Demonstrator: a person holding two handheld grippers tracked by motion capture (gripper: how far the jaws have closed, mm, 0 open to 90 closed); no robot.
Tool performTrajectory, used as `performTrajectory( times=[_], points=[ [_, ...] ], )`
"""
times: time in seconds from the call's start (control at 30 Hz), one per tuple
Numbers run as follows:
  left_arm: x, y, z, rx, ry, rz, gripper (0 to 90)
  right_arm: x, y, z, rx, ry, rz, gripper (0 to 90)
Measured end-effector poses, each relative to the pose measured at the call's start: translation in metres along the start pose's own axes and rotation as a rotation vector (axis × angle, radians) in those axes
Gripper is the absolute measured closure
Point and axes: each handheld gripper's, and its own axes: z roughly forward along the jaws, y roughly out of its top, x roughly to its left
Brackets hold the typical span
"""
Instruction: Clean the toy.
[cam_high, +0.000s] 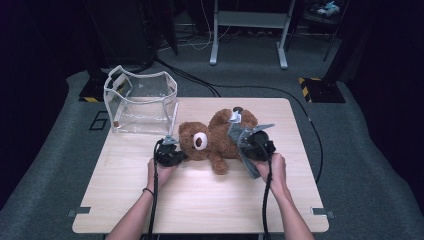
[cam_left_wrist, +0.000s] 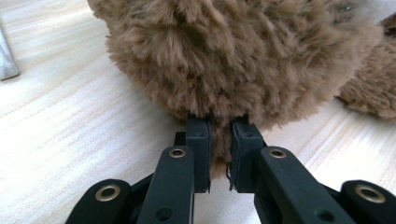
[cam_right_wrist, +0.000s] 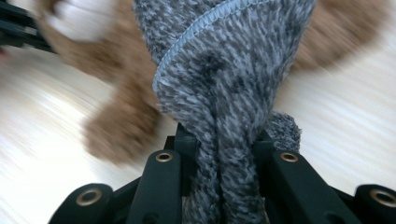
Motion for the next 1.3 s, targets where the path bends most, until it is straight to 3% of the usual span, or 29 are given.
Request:
performTrajectory(
  times=[0.2,0.33,0.43,0.77,0.97,1.0,1.2,1.3],
  points=[
    [0.0,0.0,0.0,0.0,-0.002,-0.005,80.8,0.031,0.016,0.032,0.018,0.048,-0.096,73.3],
    [0.0,0.0,0.0,0.002,-0.001,-0.004,80.8,0.043,0.017,0.045,0.039,0.069,-0.127,73.4],
    [0.0,0.0,0.0,0.001,-0.003,-0.006,80.8,0.048,0.013,0.054,0.066,0.056,-0.129,73.6],
    [0.001,0.0,0.0,-0.001,-0.011,-0.007,80.8,0.032,-0.006,0.053,0.095,0.048,-0.098,73.8],
    [0.002,0.0,0.0,0.0,-0.009,0.001,80.8,0.018,-0.02,0.045,0.115,0.001,-0.065,73.7],
    [0.001,0.0,0.0,-0.001,-0.01,0.0,80.8,0.014,-0.023,0.043,0.118,-0.007,-0.081,73.7],
    [0.001,0.0,0.0,-0.002,-0.01,-0.001,80.8,-0.006,-0.04,0.032,0.145,-0.06,-0.032,73.7],
    [0.002,0.0,0.0,-0.001,-0.011,0.001,80.7,-0.022,-0.052,0.025,0.151,-0.085,0.021,73.7]
  ],
)
